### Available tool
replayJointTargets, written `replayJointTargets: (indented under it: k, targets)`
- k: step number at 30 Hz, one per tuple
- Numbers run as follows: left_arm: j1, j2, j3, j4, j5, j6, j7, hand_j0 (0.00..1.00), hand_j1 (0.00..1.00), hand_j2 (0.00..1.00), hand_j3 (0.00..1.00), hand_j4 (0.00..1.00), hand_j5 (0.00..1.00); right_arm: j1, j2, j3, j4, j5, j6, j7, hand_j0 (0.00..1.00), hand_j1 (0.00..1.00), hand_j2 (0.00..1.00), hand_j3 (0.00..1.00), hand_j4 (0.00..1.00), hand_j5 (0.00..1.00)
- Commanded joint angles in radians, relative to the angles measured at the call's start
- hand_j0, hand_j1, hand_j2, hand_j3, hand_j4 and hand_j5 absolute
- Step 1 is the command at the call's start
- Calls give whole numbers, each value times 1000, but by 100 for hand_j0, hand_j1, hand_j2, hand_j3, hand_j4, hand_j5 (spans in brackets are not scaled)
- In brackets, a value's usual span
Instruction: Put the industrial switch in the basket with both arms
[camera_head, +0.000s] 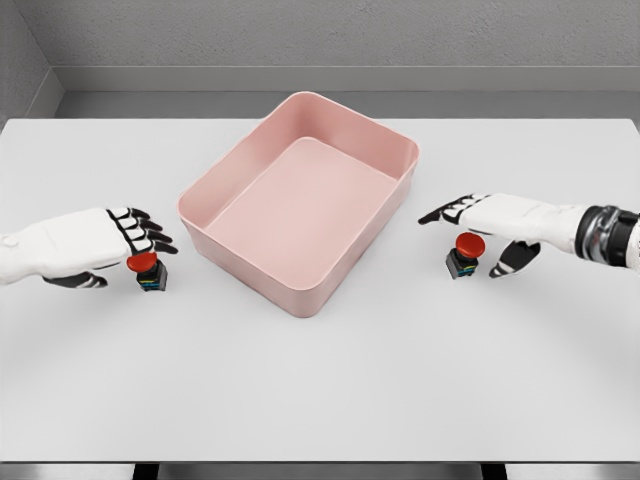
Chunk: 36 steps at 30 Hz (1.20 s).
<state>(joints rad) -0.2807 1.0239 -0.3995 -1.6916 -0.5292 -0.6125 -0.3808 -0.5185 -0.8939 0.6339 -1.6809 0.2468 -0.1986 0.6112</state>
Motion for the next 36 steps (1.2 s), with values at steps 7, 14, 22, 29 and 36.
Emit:
replayJointTargets:
  k: [7, 14, 22, 29, 36]
  targets:
    - [-5, -18, -13, -13, -26, 2, -10, 83, 83, 83, 83, 83, 83, -2, 6, 18, 18, 0, 2, 0, 91, 91, 91, 91, 91, 91]
    - [-6, -24, -18, -13, -57, 2, -13, 77, 77, 77, 77, 77, 77, -2, 4, 18, 17, 8, -1, 0, 55, 55, 55, 55, 55, 55]
    - [-6, -24, -18, -14, -58, 2, -46, 67, 67, 67, 67, 67, 67, -3, 4, 18, 15, 8, -1, 0, 52, 52, 52, 52, 52, 52]
    - [-6, -22, -19, -8, -55, 2, -58, 54, 54, 54, 54, 54, 54, -25, 6, 18, 4, 9, -1, 0, 52, 52, 52, 52, 52, 52]
    - [-9, -24, -19, -8, -58, 2, -64, 30, 30, 30, 30, 30, 30, -78, 1, 18, -3, 8, -1, 0, 53, 53, 53, 53, 53, 53]
